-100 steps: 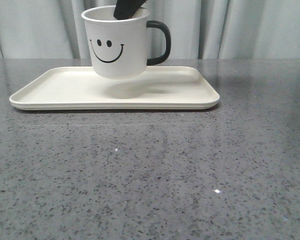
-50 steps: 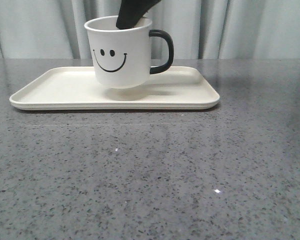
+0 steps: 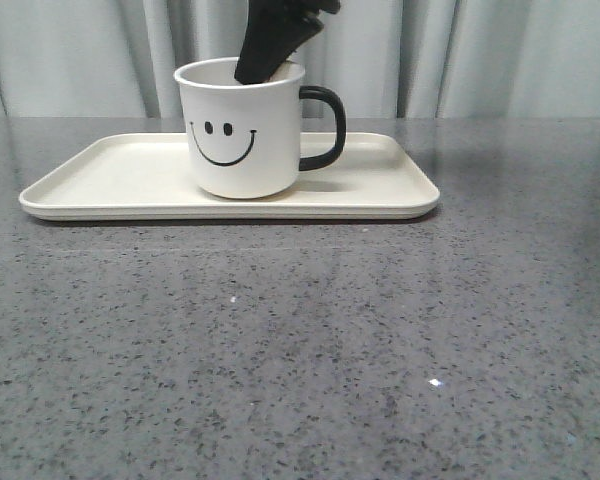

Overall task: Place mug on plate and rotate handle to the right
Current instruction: 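Lift and rotate the mug with the right gripper, turning the handle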

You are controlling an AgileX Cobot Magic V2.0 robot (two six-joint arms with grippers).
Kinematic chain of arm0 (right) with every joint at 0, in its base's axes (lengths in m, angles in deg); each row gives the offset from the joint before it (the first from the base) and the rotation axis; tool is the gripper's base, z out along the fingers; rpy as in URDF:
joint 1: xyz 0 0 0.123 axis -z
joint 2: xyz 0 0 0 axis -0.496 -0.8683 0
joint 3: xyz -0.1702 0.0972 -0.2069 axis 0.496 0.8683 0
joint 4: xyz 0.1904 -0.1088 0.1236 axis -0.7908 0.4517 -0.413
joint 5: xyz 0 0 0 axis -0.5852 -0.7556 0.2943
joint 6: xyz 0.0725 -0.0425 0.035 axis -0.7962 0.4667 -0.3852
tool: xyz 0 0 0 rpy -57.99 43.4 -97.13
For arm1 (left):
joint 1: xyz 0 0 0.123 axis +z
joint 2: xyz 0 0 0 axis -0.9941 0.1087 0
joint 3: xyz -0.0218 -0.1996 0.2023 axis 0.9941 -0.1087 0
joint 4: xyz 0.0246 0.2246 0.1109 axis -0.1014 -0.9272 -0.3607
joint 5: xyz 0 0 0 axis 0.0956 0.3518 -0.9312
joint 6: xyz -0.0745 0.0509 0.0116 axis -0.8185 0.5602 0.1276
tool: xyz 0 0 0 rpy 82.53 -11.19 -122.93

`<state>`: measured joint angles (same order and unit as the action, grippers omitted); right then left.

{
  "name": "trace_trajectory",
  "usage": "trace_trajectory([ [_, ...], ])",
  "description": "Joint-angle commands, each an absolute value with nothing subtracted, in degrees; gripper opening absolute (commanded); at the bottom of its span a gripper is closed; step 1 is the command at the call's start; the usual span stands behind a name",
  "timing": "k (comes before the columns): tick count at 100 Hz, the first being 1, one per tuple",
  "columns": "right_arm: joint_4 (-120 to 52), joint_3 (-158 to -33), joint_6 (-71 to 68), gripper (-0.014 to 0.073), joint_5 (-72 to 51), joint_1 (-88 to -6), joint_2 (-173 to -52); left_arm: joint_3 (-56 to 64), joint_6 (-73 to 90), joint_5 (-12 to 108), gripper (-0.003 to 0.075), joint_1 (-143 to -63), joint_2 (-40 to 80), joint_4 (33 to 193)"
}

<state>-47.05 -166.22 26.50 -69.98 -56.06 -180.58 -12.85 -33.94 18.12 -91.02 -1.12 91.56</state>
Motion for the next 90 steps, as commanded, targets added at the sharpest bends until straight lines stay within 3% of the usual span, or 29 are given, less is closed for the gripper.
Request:
trace_trajectory([
  [1,-49.9,-167.58,28.13,-0.0061,-74.67,-55.72,-177.28,-11.33,-34.44,22.3,0.0489,-90.78,-1.23,91.9],
  [65,-50.47,-167.58,28.83,-0.0059,-74.67,-55.72,-177.99,-11.33,-34.44,22.3,0.0489,-90.78,-1.23,91.9],
  [77,-50.47,-167.58,28.83,0.0007,-74.67,-55.72,-177.99,-11.33,-34.44,22.3,0.0489,-90.78,-1.23,91.9],
  [90,-50.47,-167.58,28.83,0.0154,-74.49,-55.72,-177.99,-11.33,-34.44,22.3,0.0489,-90.78,-1.23,91.9],
])
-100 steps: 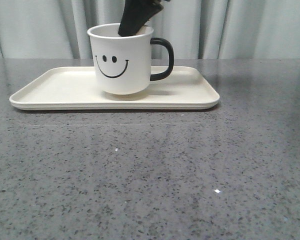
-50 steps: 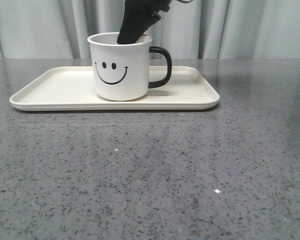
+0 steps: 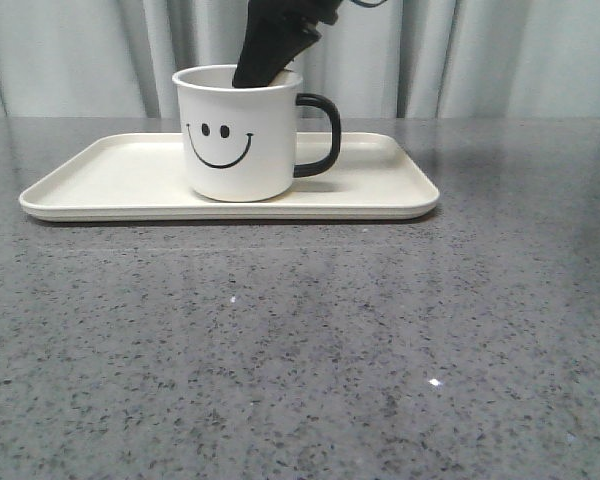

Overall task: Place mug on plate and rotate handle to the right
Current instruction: 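Lift and rotate the mug with the right gripper, turning the handle, then set the mug down, open the right gripper and lift away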

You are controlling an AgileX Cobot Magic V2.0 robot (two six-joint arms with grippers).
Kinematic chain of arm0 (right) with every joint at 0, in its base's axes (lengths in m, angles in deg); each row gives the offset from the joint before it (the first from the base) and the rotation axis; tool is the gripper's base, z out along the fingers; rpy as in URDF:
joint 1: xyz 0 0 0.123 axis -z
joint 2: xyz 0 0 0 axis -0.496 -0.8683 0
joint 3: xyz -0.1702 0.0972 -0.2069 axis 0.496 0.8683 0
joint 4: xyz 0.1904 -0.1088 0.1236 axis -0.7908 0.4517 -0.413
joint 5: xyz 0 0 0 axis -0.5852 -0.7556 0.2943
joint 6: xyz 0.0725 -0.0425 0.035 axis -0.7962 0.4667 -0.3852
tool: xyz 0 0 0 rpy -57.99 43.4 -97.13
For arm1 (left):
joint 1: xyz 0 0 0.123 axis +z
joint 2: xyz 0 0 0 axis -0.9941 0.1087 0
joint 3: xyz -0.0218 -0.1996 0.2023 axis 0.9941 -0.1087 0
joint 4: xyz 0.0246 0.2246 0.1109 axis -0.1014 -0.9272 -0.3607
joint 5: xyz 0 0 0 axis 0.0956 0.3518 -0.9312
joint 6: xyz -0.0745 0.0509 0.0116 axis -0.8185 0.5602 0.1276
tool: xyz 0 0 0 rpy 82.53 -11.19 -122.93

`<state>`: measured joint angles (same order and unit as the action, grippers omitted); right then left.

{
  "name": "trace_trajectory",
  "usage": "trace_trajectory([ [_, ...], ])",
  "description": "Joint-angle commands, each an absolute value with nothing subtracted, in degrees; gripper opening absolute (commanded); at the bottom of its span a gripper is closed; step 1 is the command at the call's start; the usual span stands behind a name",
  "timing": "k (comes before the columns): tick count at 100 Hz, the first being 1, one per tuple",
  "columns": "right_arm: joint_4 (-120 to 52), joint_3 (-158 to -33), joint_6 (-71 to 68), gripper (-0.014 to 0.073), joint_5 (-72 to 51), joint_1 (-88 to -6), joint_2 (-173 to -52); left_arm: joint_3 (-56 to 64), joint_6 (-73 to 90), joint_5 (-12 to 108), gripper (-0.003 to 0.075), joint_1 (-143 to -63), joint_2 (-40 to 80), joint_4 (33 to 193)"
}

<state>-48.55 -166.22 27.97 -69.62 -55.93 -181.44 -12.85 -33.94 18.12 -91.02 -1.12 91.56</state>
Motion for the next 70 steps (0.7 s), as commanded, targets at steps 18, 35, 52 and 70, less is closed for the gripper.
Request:
trace_trajectory([
  [18,-50.47,-167.58,27.2,0.0327,-72.19,-55.72,-177.99,-11.33,-34.44,22.3,0.0489,-90.78,-1.23,91.9],
  [35,-50.47,-167.58,25.39,0.0409,-69.34,-55.72,-177.49,-11.33,-34.44,22.3,0.0489,-90.78,-1.23,91.9],
  [52,-50.47,-167.64,24.9,0.0412,-66.68,-55.47,-174.66,-11.33,-34.44,22.3,0.0489,-90.78,-1.23,91.9],
  [70,-50.47,-167.64,20.18,0.0411,-64.74,-53.74,-169.53,-11.33,-34.44,22.3,0.0489,-90.78,-1.23,91.9],
])
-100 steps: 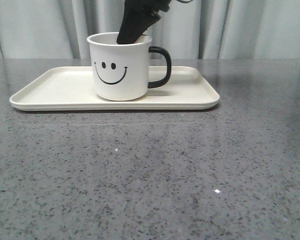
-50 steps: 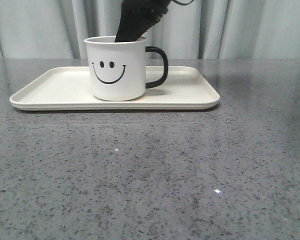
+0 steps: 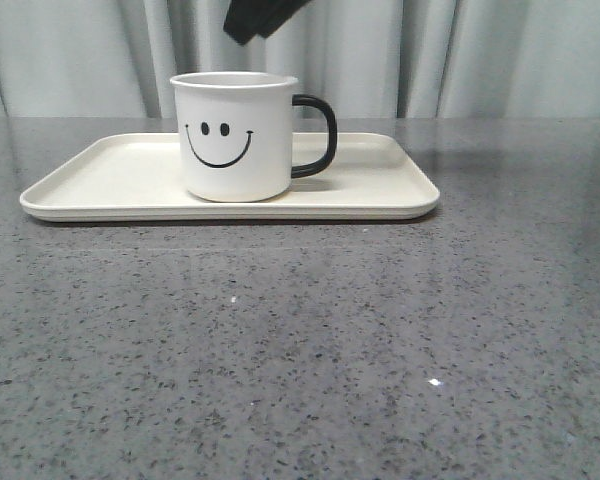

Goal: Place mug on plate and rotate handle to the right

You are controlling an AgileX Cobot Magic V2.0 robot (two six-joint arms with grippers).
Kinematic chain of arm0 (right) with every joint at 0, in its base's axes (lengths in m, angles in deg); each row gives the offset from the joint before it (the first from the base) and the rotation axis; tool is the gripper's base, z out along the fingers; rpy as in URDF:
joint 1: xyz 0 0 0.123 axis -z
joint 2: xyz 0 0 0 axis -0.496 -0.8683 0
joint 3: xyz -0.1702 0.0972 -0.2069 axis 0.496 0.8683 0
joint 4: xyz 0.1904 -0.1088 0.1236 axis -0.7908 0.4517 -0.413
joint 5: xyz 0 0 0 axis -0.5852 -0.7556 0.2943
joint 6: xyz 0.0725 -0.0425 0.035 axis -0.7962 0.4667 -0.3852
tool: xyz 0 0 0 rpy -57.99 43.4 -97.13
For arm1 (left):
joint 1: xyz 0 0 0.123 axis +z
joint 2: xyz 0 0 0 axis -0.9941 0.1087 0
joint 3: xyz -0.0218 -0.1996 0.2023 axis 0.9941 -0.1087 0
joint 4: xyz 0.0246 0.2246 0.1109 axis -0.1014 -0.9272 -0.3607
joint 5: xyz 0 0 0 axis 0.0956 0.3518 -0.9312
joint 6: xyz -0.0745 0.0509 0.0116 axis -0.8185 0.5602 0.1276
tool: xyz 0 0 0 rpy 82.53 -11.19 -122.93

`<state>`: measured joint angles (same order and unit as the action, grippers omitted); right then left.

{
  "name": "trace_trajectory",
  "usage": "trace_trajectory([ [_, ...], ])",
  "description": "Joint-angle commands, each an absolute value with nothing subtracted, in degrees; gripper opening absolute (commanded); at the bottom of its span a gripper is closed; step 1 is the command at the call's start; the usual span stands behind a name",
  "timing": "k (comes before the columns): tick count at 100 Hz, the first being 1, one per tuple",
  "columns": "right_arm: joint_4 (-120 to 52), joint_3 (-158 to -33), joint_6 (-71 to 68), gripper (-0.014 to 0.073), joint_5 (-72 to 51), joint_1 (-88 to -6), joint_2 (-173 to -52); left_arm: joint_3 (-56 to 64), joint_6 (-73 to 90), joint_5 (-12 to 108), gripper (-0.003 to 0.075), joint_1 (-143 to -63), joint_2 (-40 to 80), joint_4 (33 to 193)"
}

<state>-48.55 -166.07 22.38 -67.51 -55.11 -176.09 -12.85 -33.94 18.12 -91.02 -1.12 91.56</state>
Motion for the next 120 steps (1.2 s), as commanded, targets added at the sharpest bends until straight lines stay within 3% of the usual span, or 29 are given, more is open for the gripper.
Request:
trace_trajectory([
  [1,-50.47,-167.64,20.01,0.0411,-64.74,-53.53,-169.28,-11.33,-34.44,22.3,0.0489,-90.78,-1.23,91.9],
  [46,-48.55,-161.85,14.6,0.0405,-66.3,-43.56,-149.67,-11.33,-34.44,22.3,0.0489,-90.78,-1.23,91.9],
  [73,-38.94,-132.23,13.39,0.0405,-50.04,-40.66,-130.24,-11.33,-34.44,22.3,0.0489,-90.78,-1.23,91.9],
  [120,-38.89,-86.91,7.29,0.0405,-27.55,-40.17,-98.5,-11.33,-34.44,22.3,0.0489,-90.78,-1.23,91.9],
])
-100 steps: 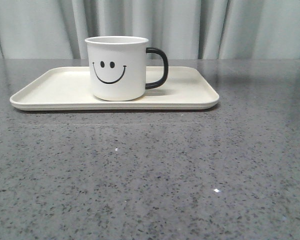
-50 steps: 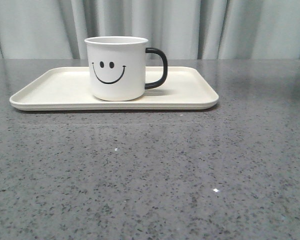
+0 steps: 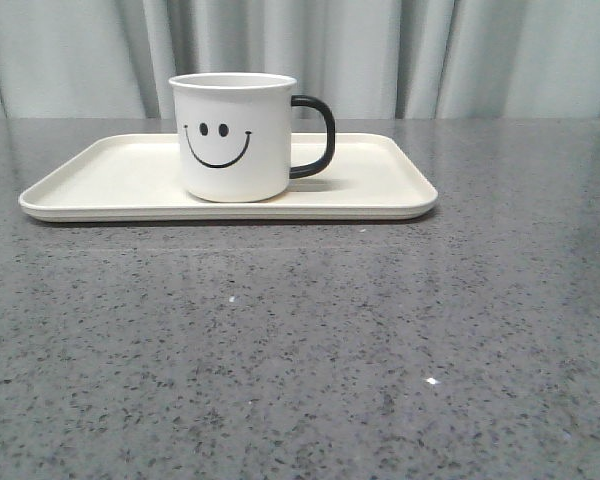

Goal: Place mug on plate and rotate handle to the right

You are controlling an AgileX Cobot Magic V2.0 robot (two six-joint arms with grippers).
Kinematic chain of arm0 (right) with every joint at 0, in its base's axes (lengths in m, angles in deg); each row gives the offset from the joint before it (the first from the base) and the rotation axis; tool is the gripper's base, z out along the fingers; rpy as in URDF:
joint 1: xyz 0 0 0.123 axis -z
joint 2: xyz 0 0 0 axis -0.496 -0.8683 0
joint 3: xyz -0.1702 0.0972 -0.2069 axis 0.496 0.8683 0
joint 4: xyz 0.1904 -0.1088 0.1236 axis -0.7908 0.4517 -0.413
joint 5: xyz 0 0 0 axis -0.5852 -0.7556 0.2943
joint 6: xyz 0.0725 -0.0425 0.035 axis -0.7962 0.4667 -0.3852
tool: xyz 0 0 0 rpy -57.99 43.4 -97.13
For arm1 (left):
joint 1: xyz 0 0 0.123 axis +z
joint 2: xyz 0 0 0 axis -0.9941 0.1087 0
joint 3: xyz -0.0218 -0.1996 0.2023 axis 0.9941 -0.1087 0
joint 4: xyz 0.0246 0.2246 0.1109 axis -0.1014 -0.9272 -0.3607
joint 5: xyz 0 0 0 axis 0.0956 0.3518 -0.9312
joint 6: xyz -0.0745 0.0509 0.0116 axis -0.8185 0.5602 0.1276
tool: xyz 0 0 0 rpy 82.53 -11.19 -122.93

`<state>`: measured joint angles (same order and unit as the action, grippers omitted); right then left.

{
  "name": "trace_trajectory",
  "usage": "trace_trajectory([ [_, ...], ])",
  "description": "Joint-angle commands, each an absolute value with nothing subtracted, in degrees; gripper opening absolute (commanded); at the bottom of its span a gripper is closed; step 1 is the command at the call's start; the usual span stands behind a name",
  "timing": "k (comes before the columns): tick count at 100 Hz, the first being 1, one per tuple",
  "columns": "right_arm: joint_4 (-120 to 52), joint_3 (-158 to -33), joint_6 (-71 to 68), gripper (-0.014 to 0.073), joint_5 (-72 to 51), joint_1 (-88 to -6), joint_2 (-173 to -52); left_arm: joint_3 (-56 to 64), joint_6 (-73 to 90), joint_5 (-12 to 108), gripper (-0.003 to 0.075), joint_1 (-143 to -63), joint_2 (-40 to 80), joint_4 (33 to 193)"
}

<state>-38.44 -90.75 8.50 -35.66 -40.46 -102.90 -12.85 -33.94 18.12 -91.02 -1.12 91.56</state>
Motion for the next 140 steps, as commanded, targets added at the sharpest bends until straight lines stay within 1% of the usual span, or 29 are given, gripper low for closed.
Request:
trace_trajectory([
  [1,-38.89,-85.9,7.22,0.0405,-27.37,-40.17,-97.74,-11.33,-34.44,22.3,0.0489,-90.78,-1.23,91.9],
  [29,-38.89,-71.67,4.04,0.0405,-25.92,-40.17,-87.86,-11.33,-34.44,22.3,0.0489,-90.78,-1.23,91.9],
  [41,-38.89,-68.94,2.82,0.0405,-23.12,-40.17,-86.66,-11.33,-34.44,22.3,0.0489,-90.78,-1.23,91.9],
  [57,-39.02,-68.68,2.65,0.0401,-21.32,-40.17,-86.66,-11.33,-34.44,22.3,0.0487,-90.78,-1.23,91.9],
  [60,-39.02,-68.68,2.65,0.0389,-21.17,-40.17,-86.66,-11.33,-34.44,22.3,0.0472,-90.78,-1.23,91.9],
  [65,-39.02,-68.68,2.65,0.0344,-21.02,-40.17,-86.66,-11.33,-34.44,22.3,0.0434,-90.78,-1.23,91.9],
  [71,-39.02,-68.68,2.65,0.0252,-21.02,-40.17,-86.66,-11.33,-34.44,22.3,0.0368,-90.78,-1.23,91.9],
  [78,-39.02,-68.68,2.65,0.0124,-21.02,-40.17,-86.66,-11.33,-34.44,22.3,0.0258,-90.78,-1.23,91.9],
  [83,-39.02,-68.68,2.65,0.0029,-20.94,-40.17,-86.66,-11.33,-34.44,22.3,0.0159,-90.78,-1.23,91.9],
  [87,-39.02,-68.68,2.65,-0.0049,-20.74,-40.17,-86.66,-11.33,-34.44,22.3,0.0096,-90.78,-1.23,91.9],
  [89,-39.02,-68.68,2.65,-0.0071,-20.69,-40.17,-86.66,-11.33,-34.44,22.3,0.0059,-90.78,-1.23,91.9],
  [90,-39.02,-68.68,2.65,-0.0068,-20.61,-40.17,-86.66,-11.33,-34.44,22.3,0.0034,-90.78,-1.23,91.9],
  [94,-39.02,-68.68,2.65,-0.006,-20.53,-40.17,-86.66,-11.33,-34.44,22.3,-0.0023,-90.78,-1.23,91.9],
  [140,-39.02,-68.68,2.65,-0.0065,-20.98,-40.17,-86.66,-11.33,-34.44,22.3,-0.002,-90.78,-1.23,91.9],
])
